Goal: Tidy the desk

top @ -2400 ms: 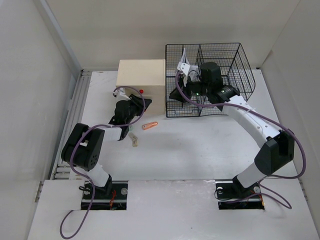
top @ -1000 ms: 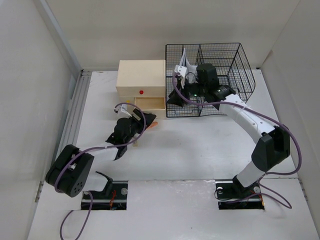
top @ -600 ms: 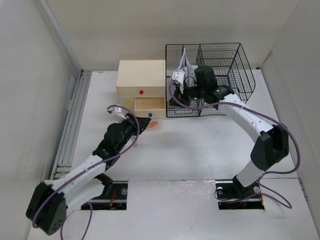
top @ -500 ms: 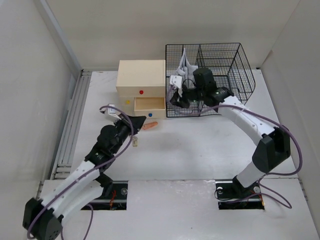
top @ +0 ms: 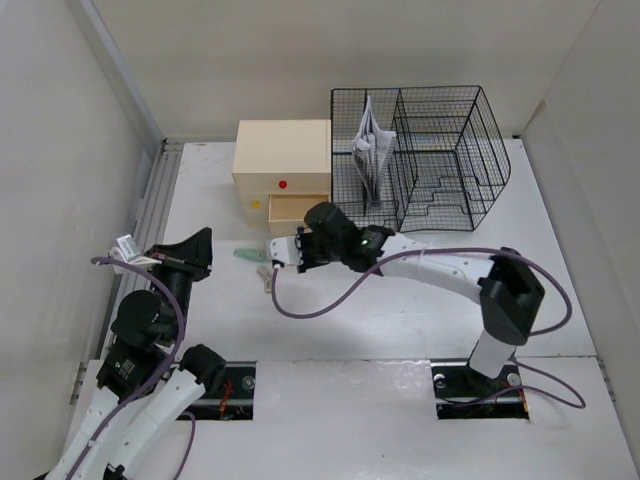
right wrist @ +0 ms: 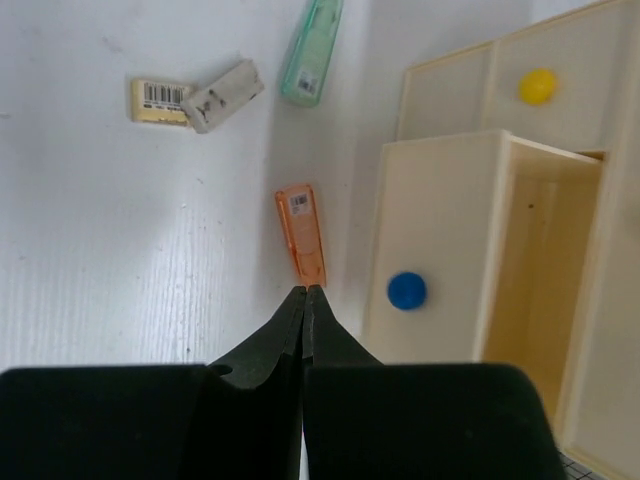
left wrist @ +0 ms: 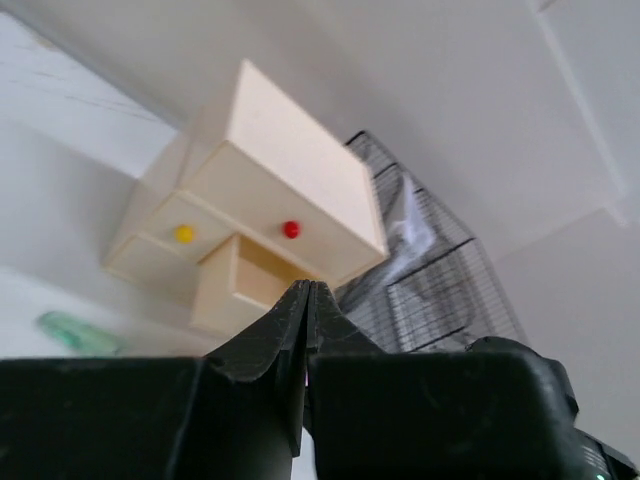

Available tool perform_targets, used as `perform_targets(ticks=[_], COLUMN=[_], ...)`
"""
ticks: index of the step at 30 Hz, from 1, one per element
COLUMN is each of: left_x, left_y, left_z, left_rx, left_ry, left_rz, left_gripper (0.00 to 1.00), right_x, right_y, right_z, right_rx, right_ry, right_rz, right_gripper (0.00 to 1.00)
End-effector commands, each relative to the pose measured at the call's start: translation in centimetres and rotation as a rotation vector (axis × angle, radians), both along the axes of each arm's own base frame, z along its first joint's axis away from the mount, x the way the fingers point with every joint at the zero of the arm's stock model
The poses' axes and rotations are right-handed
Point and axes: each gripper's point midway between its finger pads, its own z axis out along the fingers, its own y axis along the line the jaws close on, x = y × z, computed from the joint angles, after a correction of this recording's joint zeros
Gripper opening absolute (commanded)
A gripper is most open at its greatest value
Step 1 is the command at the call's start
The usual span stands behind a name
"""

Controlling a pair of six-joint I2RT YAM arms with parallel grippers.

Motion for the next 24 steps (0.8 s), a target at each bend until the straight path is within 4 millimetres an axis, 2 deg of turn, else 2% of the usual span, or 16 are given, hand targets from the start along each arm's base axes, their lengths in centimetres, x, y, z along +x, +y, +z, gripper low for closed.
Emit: perform_targets(ticks=[1, 2, 3, 4, 6, 7, 8, 9, 10, 12, 14, 17, 18, 20, 23, 24], left_x=[-0.3, -0.2, -0.2, -0.3, -0.4, -0.6, -0.5, -0.7, -0.7, -1.1, -1.5, -2.4, -2.8, -3.2, -3.5, -3.7], left_y=[2.1, 2.1, 2.1, 1.6, 1.7, 1.9, 1.9, 2.1, 2.1, 2.3, 3.0, 3.7, 4.2, 4.7, 5.0, 5.1], left_z=[-2.4, -3.2, -3.2, -3.2, -2.9, -2.7, -2.5, -2.3, -2.3, -2.0, -1.6, -1.1, -0.8, -0.5, -0.6, -0.5], left_rx=[0.136, 0.15, 0.15, 0.171, 0.175, 0.178, 0.185, 0.178, 0.178, 0.166, 0.148, 0.111, 0.094, 0.08, 0.07, 0.055], left_ry=[0.096, 0.115, 0.115, 0.112, 0.105, 0.096, 0.086, 0.076, 0.076, 0.06, 0.04, 0.006, -0.013, -0.029, -0.038, -0.046], left_rz=[0.092, 0.091, 0.091, 0.065, 0.066, 0.067, 0.069, 0.069, 0.069, 0.07, 0.093, 0.105, 0.116, 0.126, 0.136, 0.135], left_gripper=[0.0, 0.0, 0.0, 0.0, 0.0, 0.05, 0.09, 0.14, 0.19, 0.28, 0.35, 0.36, 0.36, 0.36, 0.36, 0.36], right_x=[3.1, 3.2, 3.7, 3.4, 2.2, 1.4, -0.5, -1.6, -2.2, -4.4, -5.6, -6.4, -5.5, -6.0, -4.6, -4.8], right_y=[1.0, 1.4, 1.9, 2.5, 3.6, 4.1, 5.4, 5.4, 6.5, 7.9, 8.9, 10.4, 10.3, 10.8, 10.8, 10.6], right_z=[0.2, -0.1, 0.5, -0.4, 0.0, -1.2, -1.4, -2.2, -1.5, -2.6, -2.9, -3.6, -4.9, -5.2, -6.1, -6.3], right_rx=[-0.053, -0.054, -0.045, -0.05, -0.052, -0.069, -0.057, -0.091, -0.061, -0.06, -0.015, 0.038, 0.034, 0.06, 0.133, 0.16], right_ry=[-0.167, -0.177, -0.19, -0.155, -0.059, 0.002, 0.074, 0.13, 0.167, 0.24, 0.341, 0.479, 0.485, 0.533, 0.525, 0.532], right_rz=[-0.147, -0.152, -0.163, -0.147, -0.093, -0.066, 0.001, 0.017, 0.005, 0.021, -0.036, -0.139, -0.227, -0.295, -0.456, -0.524], right_gripper=[0.0, 0.0, 0.0, 0.0, 0.0, 0.03, 0.06, 0.17, 0.25, 0.31, 0.36, 0.4, 0.42, 0.42, 0.43, 0.43])
